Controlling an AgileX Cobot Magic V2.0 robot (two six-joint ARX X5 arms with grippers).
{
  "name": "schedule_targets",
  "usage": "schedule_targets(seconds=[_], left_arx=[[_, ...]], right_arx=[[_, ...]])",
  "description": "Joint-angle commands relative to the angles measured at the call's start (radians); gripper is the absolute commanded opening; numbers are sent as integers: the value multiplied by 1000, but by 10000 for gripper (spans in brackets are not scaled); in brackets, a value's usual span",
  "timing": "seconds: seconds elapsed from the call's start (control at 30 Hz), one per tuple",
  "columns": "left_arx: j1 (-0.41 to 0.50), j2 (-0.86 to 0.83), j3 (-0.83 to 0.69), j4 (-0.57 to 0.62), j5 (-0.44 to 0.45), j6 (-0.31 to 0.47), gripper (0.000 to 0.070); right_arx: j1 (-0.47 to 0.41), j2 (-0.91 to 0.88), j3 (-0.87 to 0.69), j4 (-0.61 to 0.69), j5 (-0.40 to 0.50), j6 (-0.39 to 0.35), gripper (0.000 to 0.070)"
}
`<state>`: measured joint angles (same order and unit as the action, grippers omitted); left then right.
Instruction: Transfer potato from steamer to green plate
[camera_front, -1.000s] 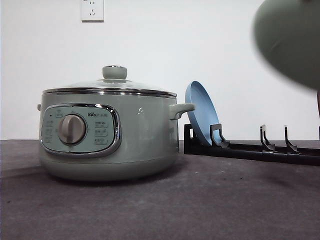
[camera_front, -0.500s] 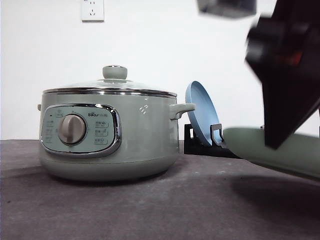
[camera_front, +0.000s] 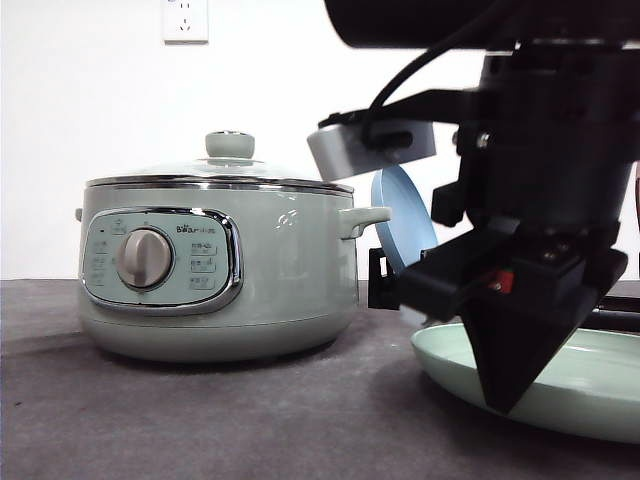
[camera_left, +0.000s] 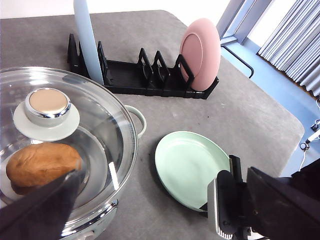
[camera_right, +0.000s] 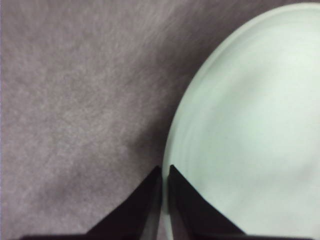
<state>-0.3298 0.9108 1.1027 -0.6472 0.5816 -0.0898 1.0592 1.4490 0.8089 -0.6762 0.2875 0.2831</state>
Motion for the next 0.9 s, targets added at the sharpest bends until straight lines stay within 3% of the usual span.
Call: schedule_targets(seconds=[0.0,0.13,0.37,0.5,0.7,0.87], left_arx=[[-4,7,24,12,5,20,700],[-4,7,24,11,5,22,700],[-4,7,24,11,5,27,700],[-4,8,24,11,5,30,700],[-4,8,24,10,5,34,700],[-4,8,24,9,5,45,700]], right_arx=[[12,15,8,16,-2,13,5],[12,11,10,36,-13,13,25],[-12,-41,76,-37,-95,13,324],[-45,-115,158,-120,-150,-4,429],[-156,-255,282,-182,-252,-47,516],[-322,-367,336,-197,-332,-103,591]])
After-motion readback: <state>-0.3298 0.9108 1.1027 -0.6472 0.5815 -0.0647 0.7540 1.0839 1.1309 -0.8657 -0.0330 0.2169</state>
